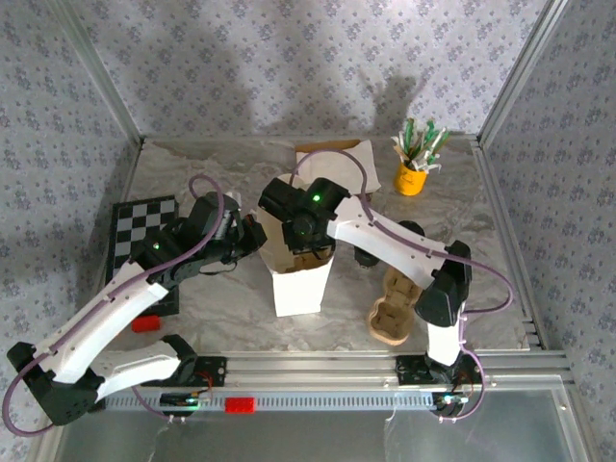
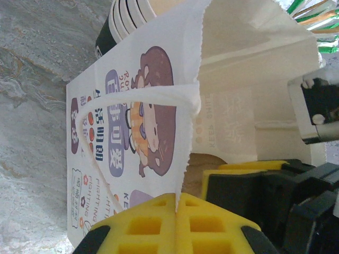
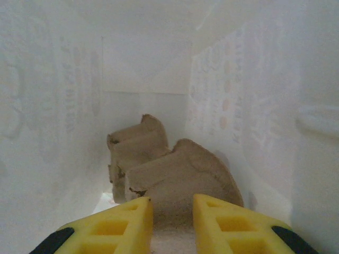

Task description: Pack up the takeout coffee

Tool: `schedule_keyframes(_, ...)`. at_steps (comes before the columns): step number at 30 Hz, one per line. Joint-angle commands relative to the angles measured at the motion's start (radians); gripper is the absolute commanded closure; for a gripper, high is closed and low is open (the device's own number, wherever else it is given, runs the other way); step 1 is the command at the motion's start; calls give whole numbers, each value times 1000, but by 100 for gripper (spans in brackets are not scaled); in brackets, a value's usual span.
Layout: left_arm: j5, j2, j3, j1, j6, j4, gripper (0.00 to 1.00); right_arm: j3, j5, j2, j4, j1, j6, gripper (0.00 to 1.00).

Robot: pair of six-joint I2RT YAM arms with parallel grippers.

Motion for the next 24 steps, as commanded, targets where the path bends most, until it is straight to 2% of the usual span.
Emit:
schedule_keyframes(1,17,-3,-5,2,16,41,100,-23,-60,20,80,7,-23,72)
schedule_keyframes(6,8,-5,-5,3,15,39,100,-37,-127,33,168,-1,-10,78)
schedule_keyframes(13,4,-8,-9,2,17,36,100,-72,-83,-34,214,-11,1,88)
schedule_keyframes(19,7,-5,-1,5,17,38,100,-59,52,-100,141,-16,46,99)
schedule_keyframes(22,13,-2,9,3,22,36,100,3,163,-91,53,-5,49,100)
schedule_keyframes(24,14,3,19,4,28,26,100,46,178,-78,-22,-1,55,100)
